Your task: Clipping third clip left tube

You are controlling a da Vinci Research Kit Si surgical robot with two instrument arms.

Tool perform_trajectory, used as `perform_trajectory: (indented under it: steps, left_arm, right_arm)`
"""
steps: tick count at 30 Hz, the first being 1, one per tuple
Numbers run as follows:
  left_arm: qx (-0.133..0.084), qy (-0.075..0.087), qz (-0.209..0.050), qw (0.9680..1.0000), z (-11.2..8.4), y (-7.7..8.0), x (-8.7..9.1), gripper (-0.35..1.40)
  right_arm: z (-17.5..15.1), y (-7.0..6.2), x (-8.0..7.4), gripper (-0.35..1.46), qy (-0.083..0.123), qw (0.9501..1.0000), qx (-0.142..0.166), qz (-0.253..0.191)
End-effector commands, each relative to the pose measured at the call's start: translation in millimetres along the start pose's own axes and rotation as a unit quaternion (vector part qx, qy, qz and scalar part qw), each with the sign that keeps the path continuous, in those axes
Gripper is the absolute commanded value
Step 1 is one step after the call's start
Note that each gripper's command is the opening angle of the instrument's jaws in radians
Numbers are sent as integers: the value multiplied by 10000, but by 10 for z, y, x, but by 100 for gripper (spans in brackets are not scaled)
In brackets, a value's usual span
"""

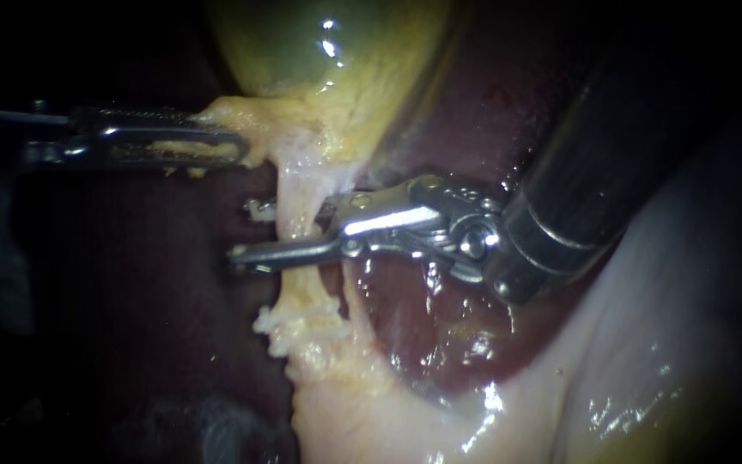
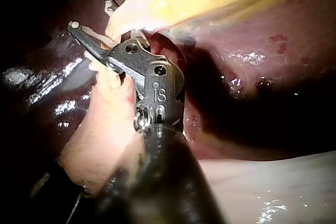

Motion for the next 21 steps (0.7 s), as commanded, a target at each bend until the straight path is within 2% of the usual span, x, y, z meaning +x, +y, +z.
perform_trajectory:
  steps: [1,6,21]
  left_arm:
    - [-6,0,1,10000,0,0,0,-35]
    - [-7,0,1,10000,0,-1,0,-35]
    - [-8,-1,2,10000,0,-1,0,-35]
  right_arm:
    - [0,-3,2,46,24,10000,41,0]
    - [0,-11,12,43,91,9998,158,14]
    - [-7,-11,15,40,106,9997,171,144]
